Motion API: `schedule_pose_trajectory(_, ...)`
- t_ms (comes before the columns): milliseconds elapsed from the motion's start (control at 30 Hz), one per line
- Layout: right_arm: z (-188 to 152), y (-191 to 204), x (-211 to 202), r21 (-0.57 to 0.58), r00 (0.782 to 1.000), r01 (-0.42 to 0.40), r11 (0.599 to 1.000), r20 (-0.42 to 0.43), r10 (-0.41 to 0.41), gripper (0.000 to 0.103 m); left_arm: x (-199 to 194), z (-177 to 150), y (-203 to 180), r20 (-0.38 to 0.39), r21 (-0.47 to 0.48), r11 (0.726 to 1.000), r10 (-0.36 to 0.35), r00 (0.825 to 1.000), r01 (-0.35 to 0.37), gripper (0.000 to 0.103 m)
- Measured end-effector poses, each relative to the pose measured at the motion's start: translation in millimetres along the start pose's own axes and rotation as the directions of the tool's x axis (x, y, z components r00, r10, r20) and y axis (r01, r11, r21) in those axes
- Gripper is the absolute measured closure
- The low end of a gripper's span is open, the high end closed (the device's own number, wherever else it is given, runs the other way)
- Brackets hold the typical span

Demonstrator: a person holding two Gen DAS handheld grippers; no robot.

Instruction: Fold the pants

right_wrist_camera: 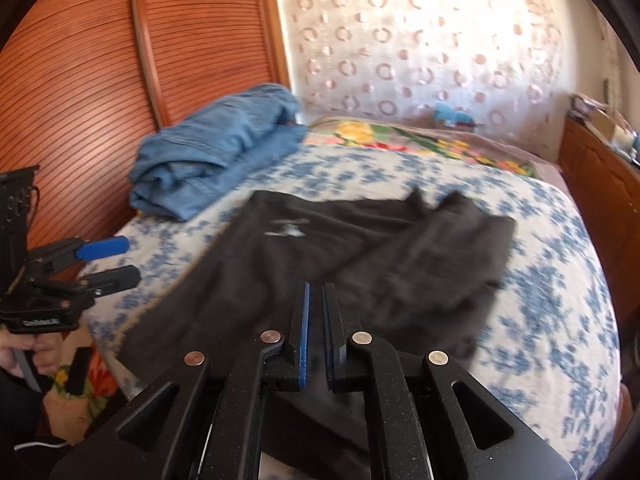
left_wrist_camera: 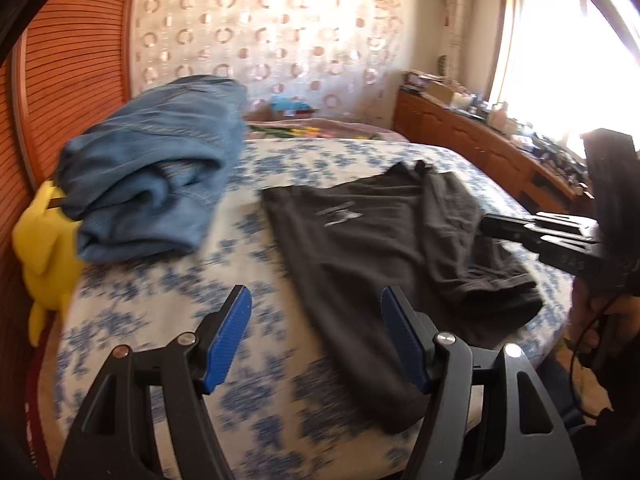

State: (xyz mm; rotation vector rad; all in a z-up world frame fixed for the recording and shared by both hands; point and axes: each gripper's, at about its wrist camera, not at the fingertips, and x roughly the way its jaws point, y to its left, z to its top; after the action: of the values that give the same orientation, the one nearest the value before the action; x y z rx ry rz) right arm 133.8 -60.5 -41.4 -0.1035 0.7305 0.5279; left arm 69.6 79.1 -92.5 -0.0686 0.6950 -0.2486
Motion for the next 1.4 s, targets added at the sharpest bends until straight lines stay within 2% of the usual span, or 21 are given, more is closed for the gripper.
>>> schedule_pose_trajectory(67, -3.9, -11.7, -2.1, 0.004, 1.0, 0.03, 1.0, -0.002, -0.03, 0.094, 6.8, 3.5, -8.5, -0.012, 0.006, 1.0, -0.028, 1.0, 0.028, 0.036)
schedule_pose_trajectory(167, -9.3, -28.8, -6.3, 0.013, 0.997, 0.076, 0.997, 0.002, -0.076, 0.082, 16.3, 9.4, -25.1, -0.026, 0.029, 0.998, -0.063, 0.998, 0.064, 0.036)
schedule_pose_trajectory(300, -16.3, -54.1, -9.7, 0.043, 0.992, 0.128, 0.991, 0.003, -0.129, 0.076, 24.7, 14.3, -49.2, -0.045, 0.077, 0.991, -0.106, 0.993, 0.109, 0.036)
schedule_pose_trajectory(500, -25.3, -84.8, -1.4, 0.06, 0.981, 0.19, 0.98, -0.039, -0.188, 0.073, 43.7, 13.3, -73.9, -0.111, 0.086, 0.98, -0.167, 0.98, 0.177, 0.052)
schedule_pose_trajectory(567, -27.1, -90.9, 0.8, 0.077, 0.983, 0.181, 0.98, -0.056, -0.177, 0.073, 50.4, 10.2, -81.0, -0.135, 0.094, 0.978, -0.174, 0.975, 0.188, 0.054)
schedule_pose_trajectory(667, -27.1, -93.3, -1.3, 0.088, 0.984, 0.177, 0.98, -0.045, -0.173, 0.067, 59.8, 5.4, -91.8, -0.178, 0.104, 0.975, -0.178, 0.968, 0.198, 0.057)
schedule_pose_trajectory(767, -29.5, -94.6, -0.1, 0.098, 0.986, 0.167, 0.981, -0.047, -0.163, 0.066, 66.2, 3.8, -98.7, -0.202, 0.113, 0.973, -0.176, 0.963, 0.201, 0.067)
schedule_pose_trajectory(833, -29.6, -95.4, -0.2, 0.103, 0.987, 0.16, 0.982, -0.043, -0.157, 0.066, 70.2, 1.8, -99.9, -0.216, 0.122, 0.974, -0.163, 0.963, 0.192, 0.078)
schedule_pose_trajectory(867, -30.1, -96.8, -1.4, 0.113, 0.987, 0.159, 0.981, -0.038, -0.156, 0.066, 70.1, 1.6, -100.8, -0.212, 0.129, 0.974, -0.155, 0.965, 0.185, 0.082)
schedule_pose_trajectory(900, -30.3, -98.0, -1.9, 0.123, 0.987, 0.16, 0.979, -0.035, -0.157, 0.066, 69.1, 2.0, -101.0, -0.211, 0.132, 0.973, -0.159, 0.964, 0.189, 0.093)
schedule_pose_trajectory(1000, -31.7, -101.6, -3.2, 0.146, 0.987, 0.163, 0.976, -0.031, -0.16, 0.066, 58.2, 5.9, -103.5, -0.18, 0.148, 0.971, -0.163, 0.97, 0.19, 0.098)
schedule_pose_trajectory(1233, -33.1, -115.8, -8.1, 0.23, 0.983, 0.18, 0.956, -0.019, -0.18, 0.065, 2.3, 29.0, -105.8, -0.049, 0.178, 0.964, -0.19, 0.98, 0.196, 0.099)
schedule_pose_trajectory(1400, -33.0, -116.3, -7.3, 0.235, 0.983, 0.181, 0.955, -0.022, -0.181, 0.065, -34.4, 42.8, -92.3, 0.028, 0.168, 0.969, -0.189, 0.982, 0.182, 0.099)
